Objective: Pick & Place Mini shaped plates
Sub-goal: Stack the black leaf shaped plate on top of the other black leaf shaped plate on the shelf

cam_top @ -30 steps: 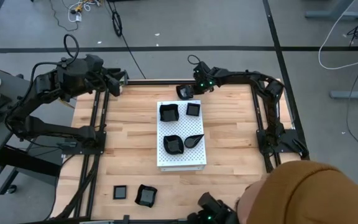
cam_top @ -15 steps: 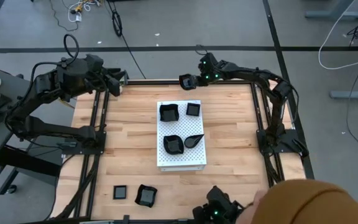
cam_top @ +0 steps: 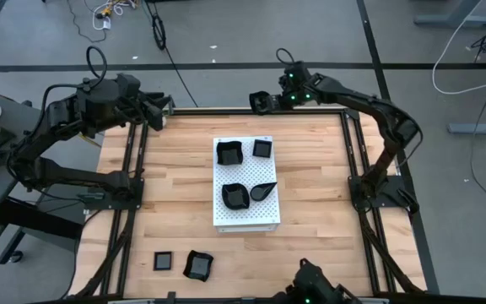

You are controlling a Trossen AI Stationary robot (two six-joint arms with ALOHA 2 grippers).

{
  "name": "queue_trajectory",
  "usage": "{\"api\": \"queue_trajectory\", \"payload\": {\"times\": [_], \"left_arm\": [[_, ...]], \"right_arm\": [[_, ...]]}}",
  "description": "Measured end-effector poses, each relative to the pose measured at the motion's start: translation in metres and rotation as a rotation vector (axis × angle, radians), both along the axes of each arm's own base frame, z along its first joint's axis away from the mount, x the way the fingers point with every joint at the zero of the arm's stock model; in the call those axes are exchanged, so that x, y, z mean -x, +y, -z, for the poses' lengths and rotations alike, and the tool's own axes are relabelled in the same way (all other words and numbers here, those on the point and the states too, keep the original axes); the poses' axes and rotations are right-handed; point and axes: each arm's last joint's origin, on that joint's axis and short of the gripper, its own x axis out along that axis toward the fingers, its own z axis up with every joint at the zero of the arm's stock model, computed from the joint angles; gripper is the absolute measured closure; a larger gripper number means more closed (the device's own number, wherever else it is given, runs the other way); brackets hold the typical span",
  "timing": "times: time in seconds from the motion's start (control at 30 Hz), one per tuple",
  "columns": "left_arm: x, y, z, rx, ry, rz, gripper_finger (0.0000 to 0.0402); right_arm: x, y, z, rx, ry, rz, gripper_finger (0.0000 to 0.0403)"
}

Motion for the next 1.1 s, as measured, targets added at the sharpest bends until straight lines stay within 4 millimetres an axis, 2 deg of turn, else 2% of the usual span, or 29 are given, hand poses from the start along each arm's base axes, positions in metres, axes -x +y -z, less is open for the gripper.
{"api": "queue_trajectory", "payload": {"times": [0.23,0.5,0.8,0.9,1.1], "left_arm": [[-0.001,-0.002,0.0,0.006,0.011,0.085,0.0275],[-0.003,-0.005,0.001,-0.049,0.07,0.24,0.0275],[0.007,-0.01,0.005,-0.046,0.137,0.342,0.0285],[0.016,-0.014,0.008,-0.019,0.17,0.365,0.0303],[0.037,-0.022,0.005,-0.025,0.126,0.439,0.0349]], "right_arm": [[0.004,0.024,-0.029,0.031,-0.037,-0.038,0.04],[-0.002,0.054,-0.047,0.02,-0.064,-0.089,0.04],[-0.023,0.091,-0.05,-0.048,-0.1,-0.204,0.04],[-0.029,0.102,-0.05,-0.073,-0.105,-0.22,0.04],[-0.038,0.122,-0.051,-0.129,-0.12,-0.261,0.04]]}}
